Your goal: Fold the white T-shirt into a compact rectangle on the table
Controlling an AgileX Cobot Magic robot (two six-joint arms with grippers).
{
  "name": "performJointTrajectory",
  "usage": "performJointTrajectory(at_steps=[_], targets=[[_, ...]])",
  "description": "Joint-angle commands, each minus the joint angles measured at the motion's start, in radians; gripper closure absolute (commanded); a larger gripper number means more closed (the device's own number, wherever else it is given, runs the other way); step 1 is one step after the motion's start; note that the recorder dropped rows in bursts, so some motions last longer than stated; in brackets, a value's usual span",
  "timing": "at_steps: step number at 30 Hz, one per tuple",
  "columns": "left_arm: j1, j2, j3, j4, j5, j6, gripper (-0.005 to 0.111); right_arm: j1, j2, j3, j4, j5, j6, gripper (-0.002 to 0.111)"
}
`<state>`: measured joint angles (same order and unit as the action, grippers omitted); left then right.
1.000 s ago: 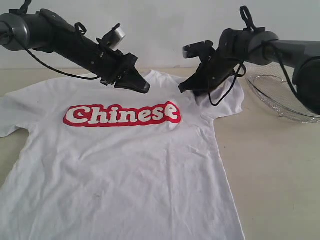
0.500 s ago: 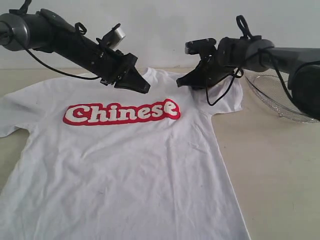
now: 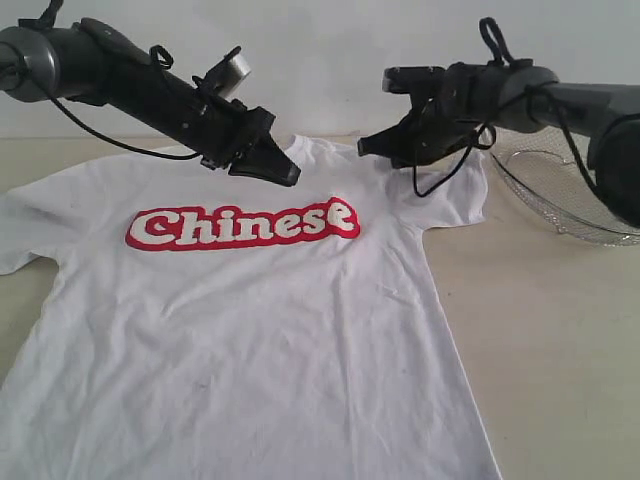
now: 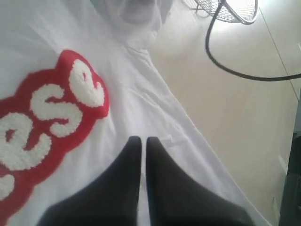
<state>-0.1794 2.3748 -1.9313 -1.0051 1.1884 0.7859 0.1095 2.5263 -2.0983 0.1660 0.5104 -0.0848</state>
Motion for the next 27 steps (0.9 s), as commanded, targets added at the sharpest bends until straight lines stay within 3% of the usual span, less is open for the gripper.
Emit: performJointTrajectory(at_steps=[1,6,13,15,19,23,27], targets=[[-0.004,-0.042,-0.001,-0.008,-0.007,0.007,0.102,-0.038,-0.089,0.005,-0.023,0.033,0.023,0.108],[0.007,-0.09,0.023,-0.008,0.033,-0.004,0.102,-0.069,-0.182,0.047,-0.01,0.165,0.023,0.108],[0.01,-0.307,0.293,-0.022,0.023,-0.011,0.102,-0.067,-0.553,0.591,0.181,0.04,-0.065,0.108],[0.01,-0.412,0.431,-0.052,-0.001,0.001,0.102,-0.067,-0.685,0.759,0.181,0.034,-0.083,0.108],[0.01,-0.564,0.591,-0.07,-0.038,0.032,0.102,-0.067,-0.816,0.943,0.181,-0.006,-0.087,0.108],[0.01,-0.675,0.714,-0.072,-0.154,0.029,0.102,-0.067,-0.891,1.039,0.192,-0.028,-0.079,0.108],[0.011,-0.745,0.793,-0.074,-0.16,0.022,0.102,-0.067,-0.898,1.054,0.195,-0.006,-0.079,0.108]])
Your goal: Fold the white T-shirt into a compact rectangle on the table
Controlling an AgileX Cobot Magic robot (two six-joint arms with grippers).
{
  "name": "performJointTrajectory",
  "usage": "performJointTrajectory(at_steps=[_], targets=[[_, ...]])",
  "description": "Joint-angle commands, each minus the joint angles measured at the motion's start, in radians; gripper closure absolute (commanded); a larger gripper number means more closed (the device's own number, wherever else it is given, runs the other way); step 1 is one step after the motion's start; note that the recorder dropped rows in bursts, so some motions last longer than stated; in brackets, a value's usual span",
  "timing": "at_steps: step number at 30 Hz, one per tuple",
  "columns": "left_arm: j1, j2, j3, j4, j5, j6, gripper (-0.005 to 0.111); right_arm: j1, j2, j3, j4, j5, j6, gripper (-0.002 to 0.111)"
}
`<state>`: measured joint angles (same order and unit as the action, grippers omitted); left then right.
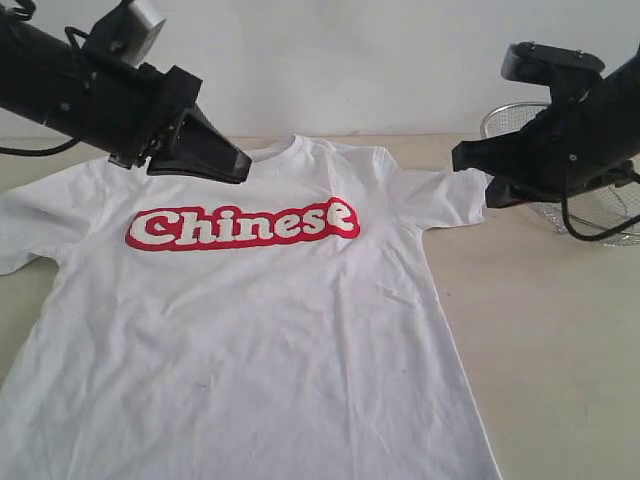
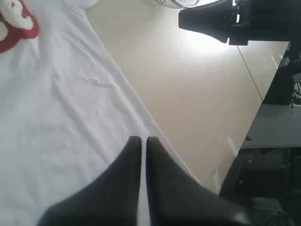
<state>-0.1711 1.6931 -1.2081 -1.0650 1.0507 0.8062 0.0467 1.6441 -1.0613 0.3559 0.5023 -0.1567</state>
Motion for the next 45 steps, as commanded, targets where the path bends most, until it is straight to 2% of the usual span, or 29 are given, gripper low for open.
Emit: performJointTrajectory(at_steps=[1,16,24,45], targets=[[0.003,-0.078,0.086,-0.014,-0.022,-0.002,0.102,-0.004,-0.016,0.017,0.006,0.002,-0.008,0.108],[0.022,-0.366,0.362,-0.034,-0.144,-0.021,0.102,-0.004,-0.016,0.017,0.006,-0.009,-0.011,0.108],[0.022,-0.441,0.481,-0.038,-0.217,-0.021,0.102,-0.004,-0.016,0.017,0.006,-0.009,-0.01,0.108],[0.022,-0.441,0.496,-0.015,-0.21,-0.013,0.102,-0.004,-0.016,0.017,0.006,-0.009,-0.01,0.108]])
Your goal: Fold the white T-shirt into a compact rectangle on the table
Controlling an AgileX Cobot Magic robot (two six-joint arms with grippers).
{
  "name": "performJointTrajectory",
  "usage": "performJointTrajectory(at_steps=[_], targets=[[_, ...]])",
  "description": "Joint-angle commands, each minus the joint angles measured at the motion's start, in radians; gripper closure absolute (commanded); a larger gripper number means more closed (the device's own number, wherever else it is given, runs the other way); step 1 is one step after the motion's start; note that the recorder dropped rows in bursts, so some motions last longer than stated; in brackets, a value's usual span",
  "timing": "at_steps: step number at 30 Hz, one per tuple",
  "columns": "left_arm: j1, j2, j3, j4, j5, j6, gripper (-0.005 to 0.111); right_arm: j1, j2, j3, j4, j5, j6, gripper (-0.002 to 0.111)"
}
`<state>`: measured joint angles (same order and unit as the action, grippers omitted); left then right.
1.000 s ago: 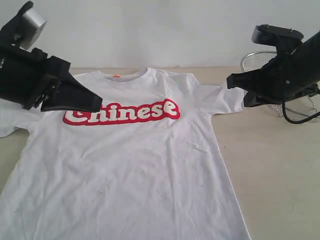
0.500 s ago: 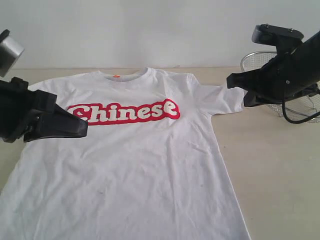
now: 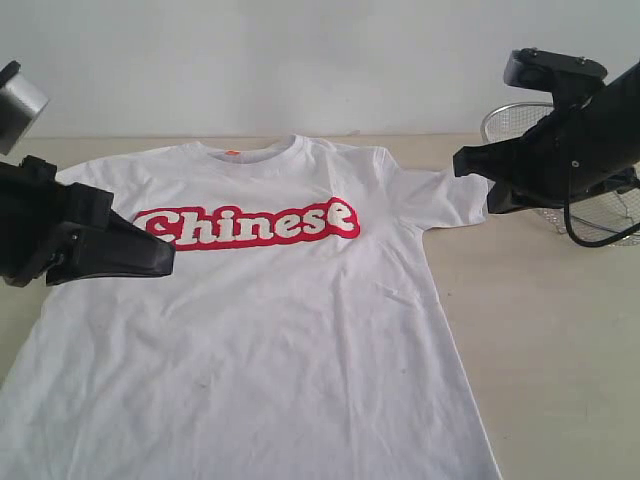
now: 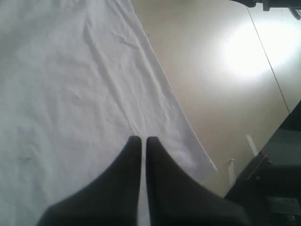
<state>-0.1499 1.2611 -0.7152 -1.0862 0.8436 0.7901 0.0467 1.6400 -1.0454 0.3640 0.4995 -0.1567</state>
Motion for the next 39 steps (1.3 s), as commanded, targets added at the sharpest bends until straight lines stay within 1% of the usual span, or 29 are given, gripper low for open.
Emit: performJointTrajectory(at_steps=[1,27,39], targets=[[0.001,-0.009,0.003,0.006,-0.003,0.003,0.102,-0.004,-0.012,0.001,-0.003,-0.006,-0.01,0.108],[0.001,-0.009,0.003,0.006,-0.006,0.003,0.102,-0.004,-0.012,0.001,-0.003,-0.025,-0.01,0.108],[0.001,-0.009,0.003,0.006,-0.029,0.021,0.102,-0.004,-0.012,0.001,-0.003,-0.025,-0.01,0.108]])
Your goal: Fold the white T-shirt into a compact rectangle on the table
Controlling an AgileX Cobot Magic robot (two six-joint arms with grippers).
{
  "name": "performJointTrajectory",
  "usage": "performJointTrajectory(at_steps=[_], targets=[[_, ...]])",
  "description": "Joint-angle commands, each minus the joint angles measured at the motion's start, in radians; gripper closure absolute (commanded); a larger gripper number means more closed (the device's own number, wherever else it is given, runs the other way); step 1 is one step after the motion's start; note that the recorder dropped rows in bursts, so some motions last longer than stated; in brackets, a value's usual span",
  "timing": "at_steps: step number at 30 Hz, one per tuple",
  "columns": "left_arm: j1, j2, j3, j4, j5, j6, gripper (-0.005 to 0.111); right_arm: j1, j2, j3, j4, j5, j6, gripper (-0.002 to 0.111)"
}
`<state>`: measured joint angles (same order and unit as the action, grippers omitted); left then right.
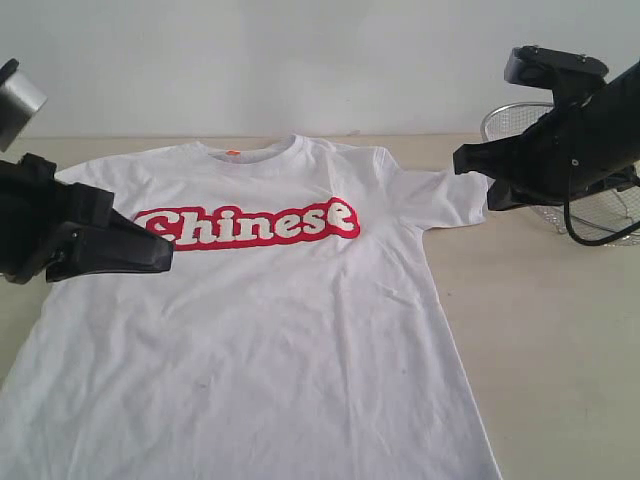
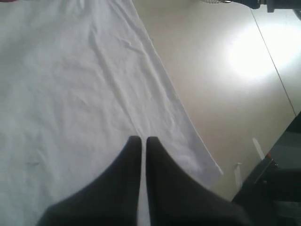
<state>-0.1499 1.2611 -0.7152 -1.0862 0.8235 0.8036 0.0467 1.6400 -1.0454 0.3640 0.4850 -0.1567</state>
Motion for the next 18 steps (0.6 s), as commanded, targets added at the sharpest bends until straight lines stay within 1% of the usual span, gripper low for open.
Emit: performJointTrajectory(at_steps=[1,18], targets=[[0.001,-0.009,0.003,0.006,-0.009,0.008,0.102,-0.004,-0.012,0.001,-0.003,-0.011,-0.01,0.108],[0.001,-0.009,0.008,0.006,-0.023,0.008,0.102,-0.004,-0.012,0.001,-0.003,-0.011,-0.008,0.108]])
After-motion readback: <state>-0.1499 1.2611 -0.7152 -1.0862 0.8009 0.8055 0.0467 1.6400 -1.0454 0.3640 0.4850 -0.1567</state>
